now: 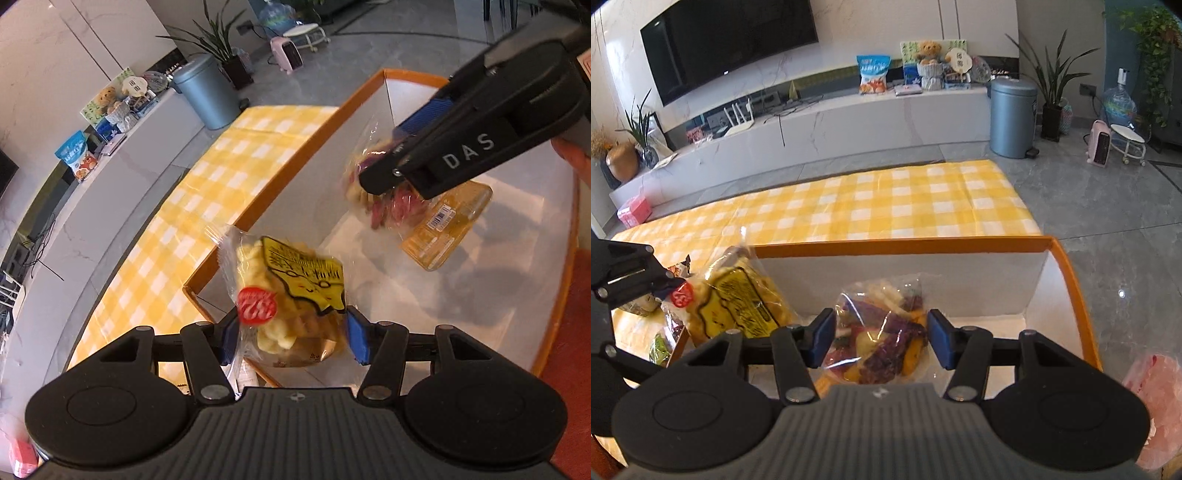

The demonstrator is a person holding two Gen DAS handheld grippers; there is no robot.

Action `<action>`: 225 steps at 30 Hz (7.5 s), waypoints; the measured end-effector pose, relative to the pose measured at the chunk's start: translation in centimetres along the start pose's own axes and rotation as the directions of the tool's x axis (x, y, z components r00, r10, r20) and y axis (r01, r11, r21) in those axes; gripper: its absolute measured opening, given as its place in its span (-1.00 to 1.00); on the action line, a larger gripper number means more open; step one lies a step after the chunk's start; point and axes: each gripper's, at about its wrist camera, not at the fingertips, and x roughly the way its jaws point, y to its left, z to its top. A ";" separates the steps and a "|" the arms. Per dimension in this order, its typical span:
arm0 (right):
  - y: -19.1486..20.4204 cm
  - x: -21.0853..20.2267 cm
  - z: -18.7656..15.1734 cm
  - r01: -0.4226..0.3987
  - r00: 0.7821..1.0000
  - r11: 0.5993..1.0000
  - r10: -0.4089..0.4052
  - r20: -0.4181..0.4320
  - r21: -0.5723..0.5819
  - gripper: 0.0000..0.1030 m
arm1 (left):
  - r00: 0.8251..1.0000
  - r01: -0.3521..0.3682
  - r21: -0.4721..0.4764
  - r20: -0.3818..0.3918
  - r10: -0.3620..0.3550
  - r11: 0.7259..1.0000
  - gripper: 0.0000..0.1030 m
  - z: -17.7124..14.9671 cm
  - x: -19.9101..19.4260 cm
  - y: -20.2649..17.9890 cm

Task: Organize snacks
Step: 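Lower both held packs into the orange box and open both grippers, then withdraw both grippers from the box back over the remaining snacks, then grasp the green snack bag with the left gripper while the right gripper grasps the white puffed-snack bag, then carry both bags over the orange box and lower them inside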

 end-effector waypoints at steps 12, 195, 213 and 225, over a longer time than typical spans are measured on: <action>0.9 1.5 0.1 -0.002 0.999 1.000 0.001 -0.042 -0.026 -0.13 | 1.000 -0.014 0.054 -0.016 0.015 0.998 0.52 -0.7 1.5 -1.1; 26.7 0.4 -2.8 -0.195 0.965 0.975 0.209 0.155 -0.104 -0.59 | 0.923 -0.157 -0.726 0.134 0.361 0.670 -0.18 -22.5 -14.9 10.2; 14.9 -10.9 -5.5 -0.160 0.931 0.975 0.096 0.353 0.157 -0.59 | 0.905 0.102 -0.544 0.398 0.149 0.833 -0.18 -12.1 -17.5 5.3; 5.7 -9.1 -8.0 -0.099 0.967 0.911 -0.007 0.255 0.400 -0.58 | 0.939 0.309 -0.499 0.295 -0.177 0.810 -0.17 -3.9 -9.3 4.9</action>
